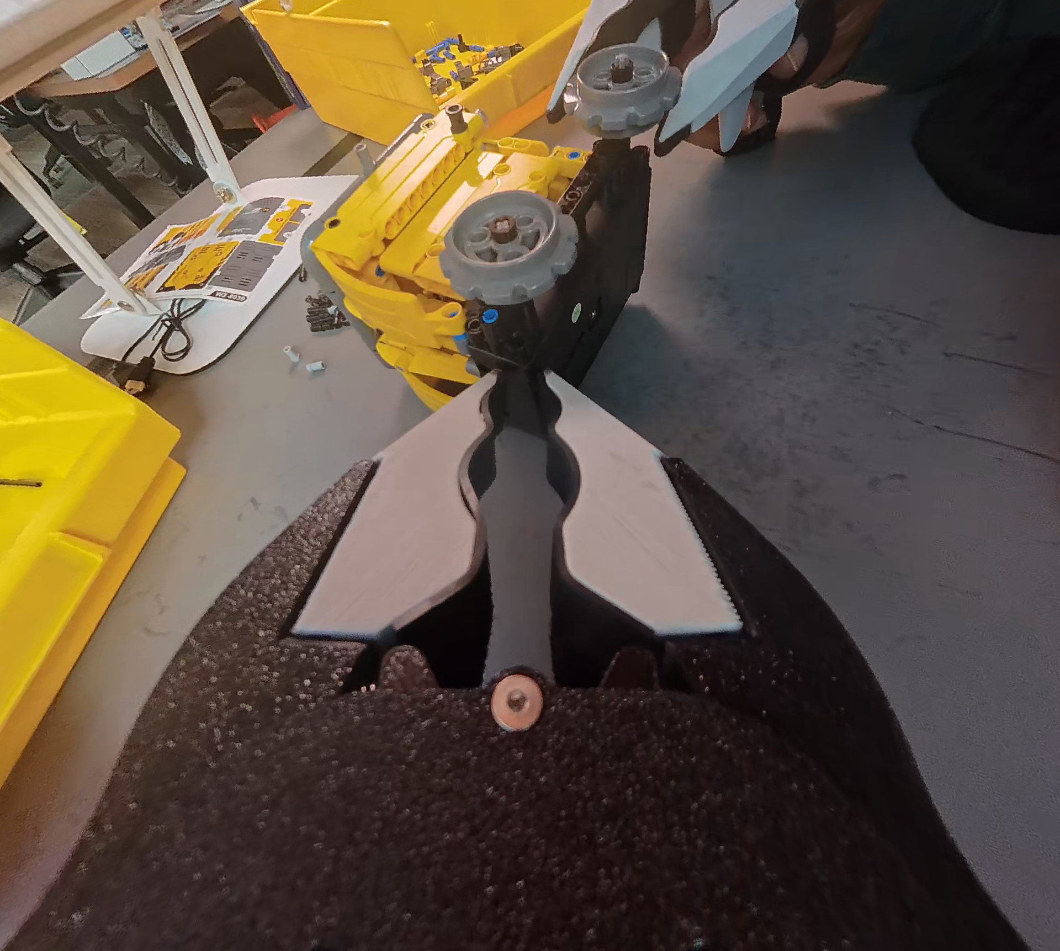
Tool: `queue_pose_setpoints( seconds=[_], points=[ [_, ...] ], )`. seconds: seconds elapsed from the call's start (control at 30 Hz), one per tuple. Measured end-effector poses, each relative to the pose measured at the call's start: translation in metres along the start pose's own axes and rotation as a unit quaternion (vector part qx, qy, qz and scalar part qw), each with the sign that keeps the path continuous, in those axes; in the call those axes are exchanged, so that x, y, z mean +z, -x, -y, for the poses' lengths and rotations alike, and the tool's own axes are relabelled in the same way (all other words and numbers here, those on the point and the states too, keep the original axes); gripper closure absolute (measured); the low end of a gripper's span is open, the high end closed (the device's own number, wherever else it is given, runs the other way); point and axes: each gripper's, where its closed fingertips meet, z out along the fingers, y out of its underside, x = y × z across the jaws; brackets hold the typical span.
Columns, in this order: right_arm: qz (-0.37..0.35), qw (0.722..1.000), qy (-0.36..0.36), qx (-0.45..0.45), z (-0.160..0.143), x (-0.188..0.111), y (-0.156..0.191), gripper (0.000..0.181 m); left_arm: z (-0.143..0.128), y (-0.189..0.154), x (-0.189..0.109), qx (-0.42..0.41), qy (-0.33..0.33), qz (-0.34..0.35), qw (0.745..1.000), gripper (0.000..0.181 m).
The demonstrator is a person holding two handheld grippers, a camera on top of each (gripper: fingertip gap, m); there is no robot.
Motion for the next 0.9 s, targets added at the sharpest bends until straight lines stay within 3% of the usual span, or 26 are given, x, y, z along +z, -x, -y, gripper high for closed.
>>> queue_pose_setpoints(
  seconds=[0.2, 0.37, 0.53, 0.57, 0.63, 0.73, 0.9],
  points=[
    [0.013, 1.0, -0.001, 0.008, 0.001, 0.002, 0.003, 0.136, 0.001, 0.002, -0.002, -0.01, -0.008, -0.007, 1.0, 0.171],
    [0.025, 1.0, -0.003, 0.01, 0.002, 0.003, 0.007, 0.137, 0.008, 0.006, -0.012, -0.056, -0.044, -0.041, 0.997, 0.138],
    [0.024, 0.999, 0.021, -0.002, -0.005, 0.01, 0.01, 0.145, 0.008, 0.01, 0.003, -0.103, -0.024, -0.047, 0.993, 0.128],
    [0.023, 0.999, 0.027, -0.011, -0.006, 0.011, 0.011, 0.154, 0.006, 0.008, 0.008, -0.106, -0.012, -0.051, 0.993, 0.13],
    [0.018, 0.999, 0.026, -0.026, -0.006, 0.012, 0.013, 0.156, 0.006, 0.004, 0.012, -0.098, -0.003, -0.05, 0.994, 0.144],
    [0.024, 0.999, 0.023, -0.043, -0.005, 0.011, 0.017, 0.157, 0.005, 0.002, 0.012, -0.069, -0.001, -0.035, 0.997, 0.145],
    [0.017, 0.986, 0.02, -0.165, -0.009, 0.007, 0.027, 0.157, 0.004, -0.004, 0.006, 0.051, 0.001, 0.014, 0.999, 0.147]
  ],
)
